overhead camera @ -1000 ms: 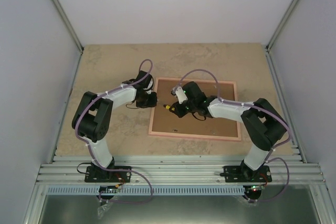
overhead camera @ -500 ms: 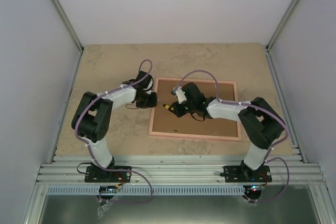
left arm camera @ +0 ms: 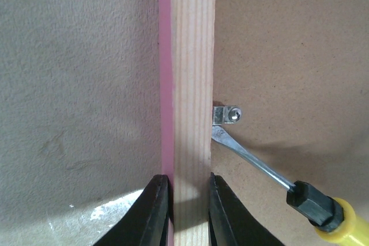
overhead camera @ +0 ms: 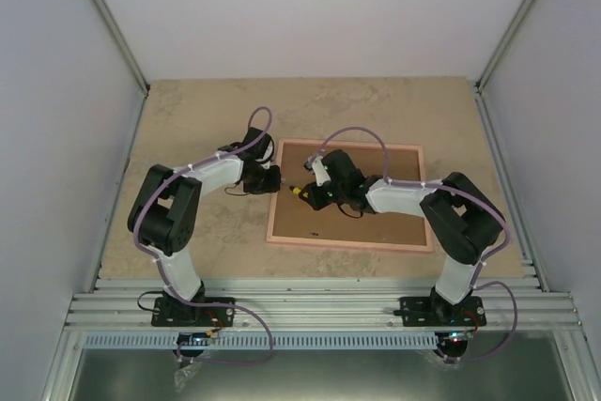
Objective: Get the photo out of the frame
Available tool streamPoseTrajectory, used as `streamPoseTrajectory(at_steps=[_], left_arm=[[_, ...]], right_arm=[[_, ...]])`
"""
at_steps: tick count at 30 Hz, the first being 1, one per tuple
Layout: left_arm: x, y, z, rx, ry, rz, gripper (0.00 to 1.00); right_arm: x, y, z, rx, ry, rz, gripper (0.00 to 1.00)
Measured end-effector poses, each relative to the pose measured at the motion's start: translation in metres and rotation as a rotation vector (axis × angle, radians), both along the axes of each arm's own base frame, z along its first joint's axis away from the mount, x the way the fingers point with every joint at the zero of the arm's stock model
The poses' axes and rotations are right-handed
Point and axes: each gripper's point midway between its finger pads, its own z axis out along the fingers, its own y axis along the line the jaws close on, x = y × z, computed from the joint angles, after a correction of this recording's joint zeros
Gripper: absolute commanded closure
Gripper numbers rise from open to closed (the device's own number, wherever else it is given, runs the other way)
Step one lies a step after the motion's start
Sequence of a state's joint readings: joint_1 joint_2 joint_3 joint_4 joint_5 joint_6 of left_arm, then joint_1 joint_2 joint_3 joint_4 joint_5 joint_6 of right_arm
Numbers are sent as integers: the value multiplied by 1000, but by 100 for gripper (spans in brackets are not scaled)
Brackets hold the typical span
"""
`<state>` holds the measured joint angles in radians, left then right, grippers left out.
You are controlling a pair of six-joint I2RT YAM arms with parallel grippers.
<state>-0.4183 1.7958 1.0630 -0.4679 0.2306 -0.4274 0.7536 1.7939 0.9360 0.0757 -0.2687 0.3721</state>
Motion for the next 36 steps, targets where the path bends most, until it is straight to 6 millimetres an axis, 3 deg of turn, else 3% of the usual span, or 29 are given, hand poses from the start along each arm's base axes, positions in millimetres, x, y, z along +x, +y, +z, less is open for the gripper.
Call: streamPoseTrajectory(at_steps=[28, 36], left_arm=[[-3, 0, 0, -65, -39, 45, 100], [-3, 1, 1, -65, -44, 57, 83]], right_arm=[[-1, 4, 0, 34, -10, -113, 100], [-3, 4, 0, 54, -10, -116, 100]])
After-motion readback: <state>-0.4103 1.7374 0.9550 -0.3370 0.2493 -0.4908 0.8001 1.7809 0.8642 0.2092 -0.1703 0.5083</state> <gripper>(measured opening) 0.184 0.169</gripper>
